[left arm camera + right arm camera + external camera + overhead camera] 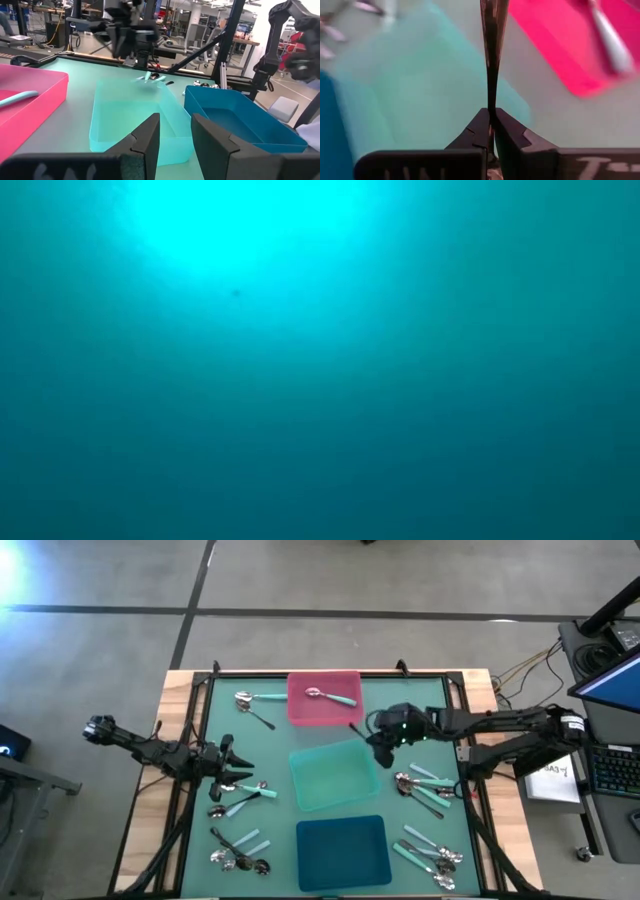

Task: Sort silverware by color (type)
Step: Put the black spoon into the green bin, then put the green spoon into the pink bin

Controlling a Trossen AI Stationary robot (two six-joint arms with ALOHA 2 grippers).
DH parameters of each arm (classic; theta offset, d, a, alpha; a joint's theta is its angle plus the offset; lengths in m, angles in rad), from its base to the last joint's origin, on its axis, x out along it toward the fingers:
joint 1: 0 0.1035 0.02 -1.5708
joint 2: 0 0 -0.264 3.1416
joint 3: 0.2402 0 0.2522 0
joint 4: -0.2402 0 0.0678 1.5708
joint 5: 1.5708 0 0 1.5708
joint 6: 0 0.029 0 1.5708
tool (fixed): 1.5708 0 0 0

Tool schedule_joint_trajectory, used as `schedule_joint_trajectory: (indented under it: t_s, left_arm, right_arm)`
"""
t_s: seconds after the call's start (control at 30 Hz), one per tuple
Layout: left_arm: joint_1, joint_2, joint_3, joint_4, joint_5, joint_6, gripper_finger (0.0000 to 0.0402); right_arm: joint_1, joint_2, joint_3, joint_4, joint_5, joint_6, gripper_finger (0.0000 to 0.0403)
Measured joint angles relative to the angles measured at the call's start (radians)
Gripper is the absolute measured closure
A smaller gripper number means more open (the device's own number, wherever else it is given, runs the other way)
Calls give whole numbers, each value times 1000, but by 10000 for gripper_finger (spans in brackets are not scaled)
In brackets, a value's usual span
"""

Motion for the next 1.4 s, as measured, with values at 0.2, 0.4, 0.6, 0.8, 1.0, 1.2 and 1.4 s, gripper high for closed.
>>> schedule_joint_trajectory:
  t_s: [0.2, 0.4, 0.6, 0.8, 1.0, 1.2, 1.4]
  left_arm:
    - [0, 1, 0, 0, 0, 0, 306]
    - [0, 1, 0, 0, 0, 0, 306]
    - [0, 1, 0, 0, 0, 0, 306]
    - [0, 1, 0, 0, 0, 0, 306]
    - [0, 1, 0, 0, 0, 0, 306]
    - [0, 5, 0, 1, 0, 0, 306]
    - [0, 5, 0, -1, 0, 0, 306]
  right_arm:
    - [108, 73, 0, 210, 3, -56, 394]
    - [131, 160, 0, 316, 4, -224, 394]
    - [129, 261, 0, 340, 4, -339, 394]
    - [129, 322, 0, 359, 4, -321, 377]
    - [129, 286, 1, 322, 5, -255, 313]
    - [129, 168, 38, 33, 12, -83, 270]
    - [154, 47, 57, -306, 10, 147, 267]
